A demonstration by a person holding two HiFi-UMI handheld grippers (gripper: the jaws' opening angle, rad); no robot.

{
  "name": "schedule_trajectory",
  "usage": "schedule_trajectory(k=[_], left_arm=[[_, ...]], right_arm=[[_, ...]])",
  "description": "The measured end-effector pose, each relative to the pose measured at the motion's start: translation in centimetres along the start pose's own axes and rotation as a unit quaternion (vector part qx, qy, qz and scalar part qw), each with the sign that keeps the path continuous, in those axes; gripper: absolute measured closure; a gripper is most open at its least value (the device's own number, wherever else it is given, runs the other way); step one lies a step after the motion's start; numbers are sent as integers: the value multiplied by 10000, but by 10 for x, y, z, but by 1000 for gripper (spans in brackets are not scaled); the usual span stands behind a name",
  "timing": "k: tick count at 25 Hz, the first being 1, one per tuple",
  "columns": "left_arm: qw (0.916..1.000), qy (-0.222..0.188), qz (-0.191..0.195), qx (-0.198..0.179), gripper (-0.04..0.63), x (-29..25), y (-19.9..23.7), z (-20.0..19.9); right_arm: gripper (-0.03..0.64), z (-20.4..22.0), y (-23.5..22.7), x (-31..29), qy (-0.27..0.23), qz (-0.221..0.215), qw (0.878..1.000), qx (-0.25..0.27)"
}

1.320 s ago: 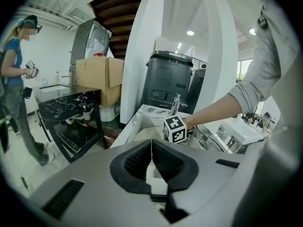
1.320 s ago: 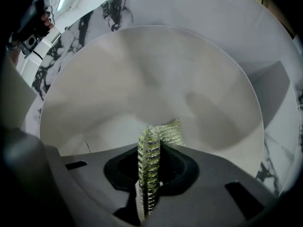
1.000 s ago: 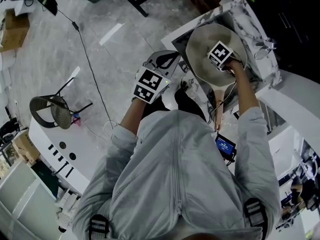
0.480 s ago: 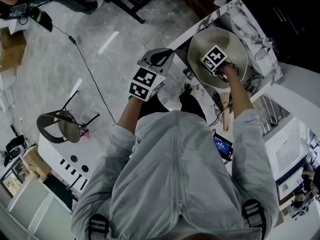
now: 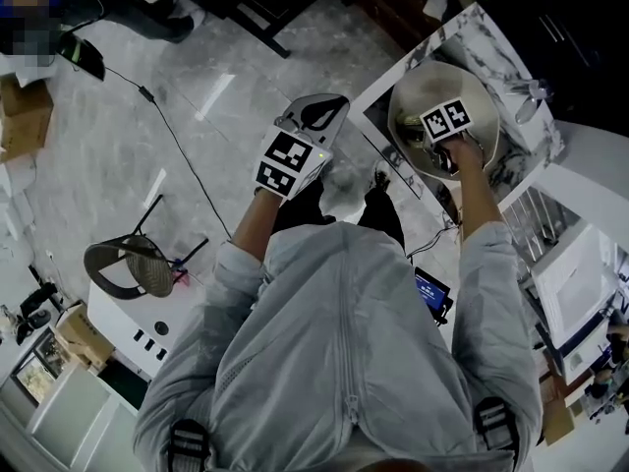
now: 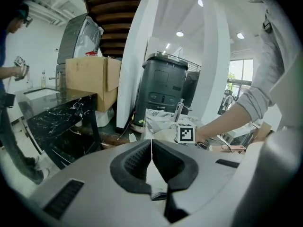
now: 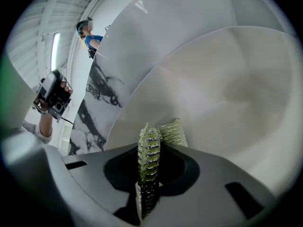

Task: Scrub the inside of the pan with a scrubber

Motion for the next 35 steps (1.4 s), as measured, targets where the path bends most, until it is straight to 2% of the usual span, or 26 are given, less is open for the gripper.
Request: schedule_trajectory(k=[6,16,25,31,35], left_arm=[[9996,52,186,-194,571,5,16,-3],[9973,-98,545,-479,571,13,27,-13],[9944,-259,778,-660,571,34,23,-19],[9929,-337,825,-784,571,54,29,-20],[9915,-445,872,-855,571,66,33,-27]], right_arm=[[534,-11,12,3,-400,-317,9985,-191],[534,-26,35,15,-1191,-421,9898,-661],[534,-31,65,33,-1704,-450,9818,-710],[534,-35,84,50,-2362,-498,9676,-744],[534,-34,98,68,-2948,-400,9500,-945]])
Point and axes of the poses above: the fingertips, and each gripper's own axes: x backward along the fingers, y to its left, z out of its underside, the point moved 7 cm from there along x, backward along the fingers
